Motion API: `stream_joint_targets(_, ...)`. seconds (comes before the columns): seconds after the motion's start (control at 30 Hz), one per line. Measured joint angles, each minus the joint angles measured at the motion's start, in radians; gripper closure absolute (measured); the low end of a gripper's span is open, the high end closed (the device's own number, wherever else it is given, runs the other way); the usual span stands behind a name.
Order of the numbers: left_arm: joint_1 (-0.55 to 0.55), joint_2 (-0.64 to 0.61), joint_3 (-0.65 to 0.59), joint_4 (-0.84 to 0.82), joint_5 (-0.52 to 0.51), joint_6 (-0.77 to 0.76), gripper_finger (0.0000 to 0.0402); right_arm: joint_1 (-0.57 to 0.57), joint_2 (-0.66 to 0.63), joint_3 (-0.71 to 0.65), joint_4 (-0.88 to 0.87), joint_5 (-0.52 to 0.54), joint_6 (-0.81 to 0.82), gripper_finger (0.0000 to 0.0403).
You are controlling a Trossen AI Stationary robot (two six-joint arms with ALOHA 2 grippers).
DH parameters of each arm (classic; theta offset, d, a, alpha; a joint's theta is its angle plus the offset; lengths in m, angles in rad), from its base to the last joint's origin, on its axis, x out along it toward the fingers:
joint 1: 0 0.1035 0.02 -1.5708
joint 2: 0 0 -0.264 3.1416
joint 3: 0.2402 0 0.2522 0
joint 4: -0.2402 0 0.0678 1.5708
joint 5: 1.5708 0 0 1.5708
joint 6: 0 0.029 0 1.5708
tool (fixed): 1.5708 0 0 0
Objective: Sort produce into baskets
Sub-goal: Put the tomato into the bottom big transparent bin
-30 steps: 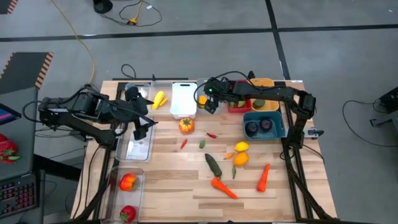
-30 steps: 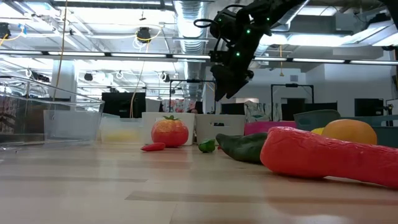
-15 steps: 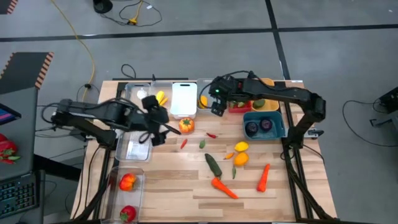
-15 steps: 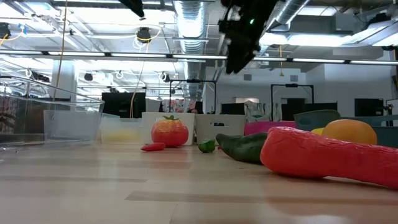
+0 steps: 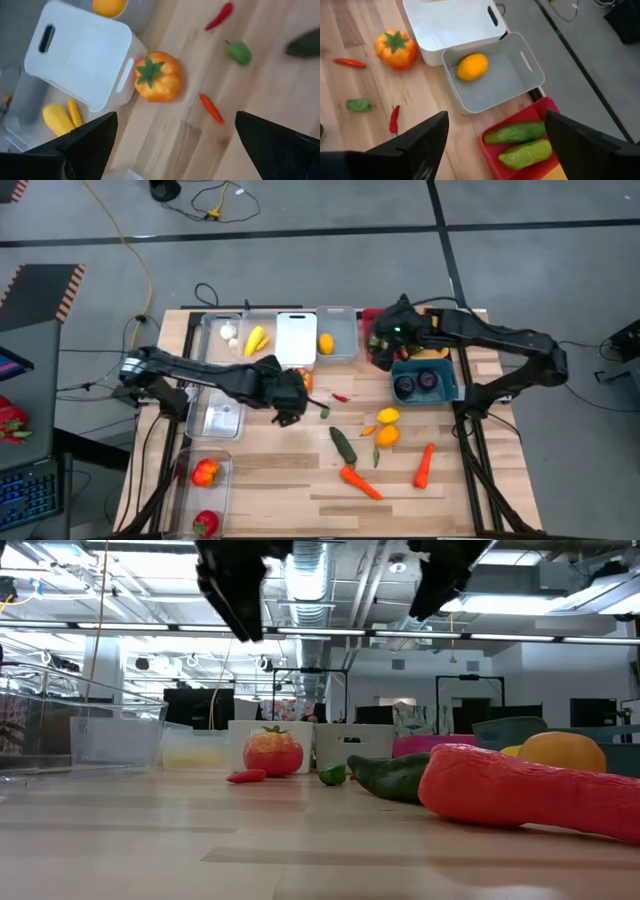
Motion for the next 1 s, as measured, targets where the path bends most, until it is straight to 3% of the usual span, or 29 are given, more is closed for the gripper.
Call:
stream_joint_targets(0.17,0.026,0.094,0.000,0.050,-0.062,-0.147,0.0010,-0.001,-0.125,-0.159,0.099,0.001,0.032,0.0046)
stream_joint_targets(0.4,0.080,0.192,0.000,0.125,-0.064,-0.309,0.0010,-0.001,-0.225,-0.297,0.182,-0.006,0.036,0.0046)
stream_joint_targets(1.0,0.126,0.267,-0.002,0.173,-0.112,-0.473,0.0010,-0.001,-0.237,-0.312,0.170,-0.006,0.025,0.0046)
